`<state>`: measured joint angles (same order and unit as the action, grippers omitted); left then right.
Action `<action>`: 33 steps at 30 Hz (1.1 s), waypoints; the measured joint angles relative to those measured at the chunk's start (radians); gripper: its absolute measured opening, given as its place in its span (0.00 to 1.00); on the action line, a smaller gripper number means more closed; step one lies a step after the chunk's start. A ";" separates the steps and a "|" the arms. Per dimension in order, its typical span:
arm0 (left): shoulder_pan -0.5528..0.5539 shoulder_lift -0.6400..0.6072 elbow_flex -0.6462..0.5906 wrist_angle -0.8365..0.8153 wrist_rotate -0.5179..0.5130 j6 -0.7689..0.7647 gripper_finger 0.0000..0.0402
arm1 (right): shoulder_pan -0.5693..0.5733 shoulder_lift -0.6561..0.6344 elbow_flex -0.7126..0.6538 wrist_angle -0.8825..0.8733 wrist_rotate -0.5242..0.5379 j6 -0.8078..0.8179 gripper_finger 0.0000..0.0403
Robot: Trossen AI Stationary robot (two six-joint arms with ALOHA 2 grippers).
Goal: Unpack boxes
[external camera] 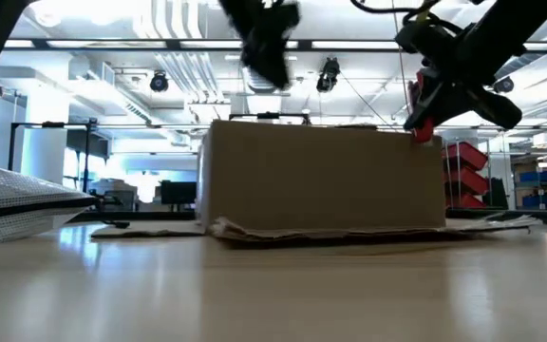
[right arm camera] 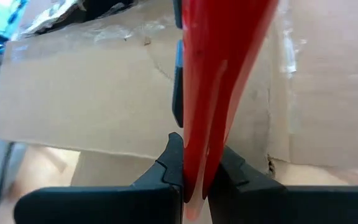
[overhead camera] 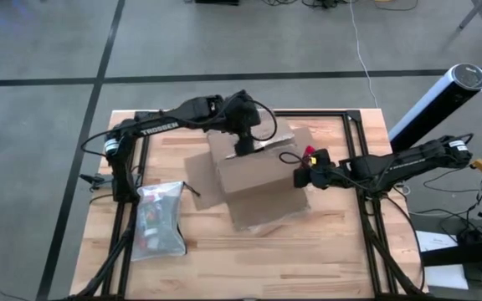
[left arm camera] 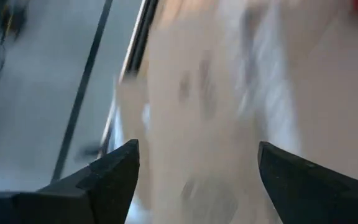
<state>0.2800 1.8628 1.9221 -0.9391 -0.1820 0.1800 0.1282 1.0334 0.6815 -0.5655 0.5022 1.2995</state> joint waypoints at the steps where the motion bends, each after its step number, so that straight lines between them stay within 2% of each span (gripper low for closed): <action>1: 0.011 0.001 -0.006 -0.045 -0.017 0.003 0.75 | -0.006 -0.005 0.000 -0.010 0.007 0.000 0.04; 5: 0.077 0.001 -0.057 -0.164 -0.018 -0.005 0.70 | -0.027 -0.030 0.000 -0.043 0.027 -0.001 0.04; 9: 0.143 0.000 -0.119 -0.184 0.016 -0.018 0.69 | -0.039 -0.058 0.000 -0.068 0.051 -0.001 0.04; 15: 0.203 0.000 -0.199 -0.192 0.268 -0.115 0.69 | -0.062 -0.098 0.000 -0.101 0.087 -0.002 0.04; 21: 0.169 0.000 -0.259 -0.219 0.491 -0.143 0.69 | -0.116 -0.126 -0.001 -0.115 0.102 -0.043 0.04; 28: 0.119 -0.009 -0.253 -0.225 0.488 -0.138 0.69 | -0.142 -0.139 -0.001 -0.118 0.079 -0.080 0.04; 31: 0.119 -0.023 -0.230 -0.221 0.525 -0.136 0.69 | -0.134 -0.153 -0.001 -0.110 0.056 -0.068 0.04; 33: 0.118 -0.035 -0.222 -0.223 0.501 -0.132 0.69 | -0.112 -0.169 -0.001 -0.100 0.045 -0.052 0.04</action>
<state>0.3977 1.8278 1.6998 -1.1618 0.3185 0.0485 0.0165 0.8644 0.6808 -0.6659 0.5473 1.2479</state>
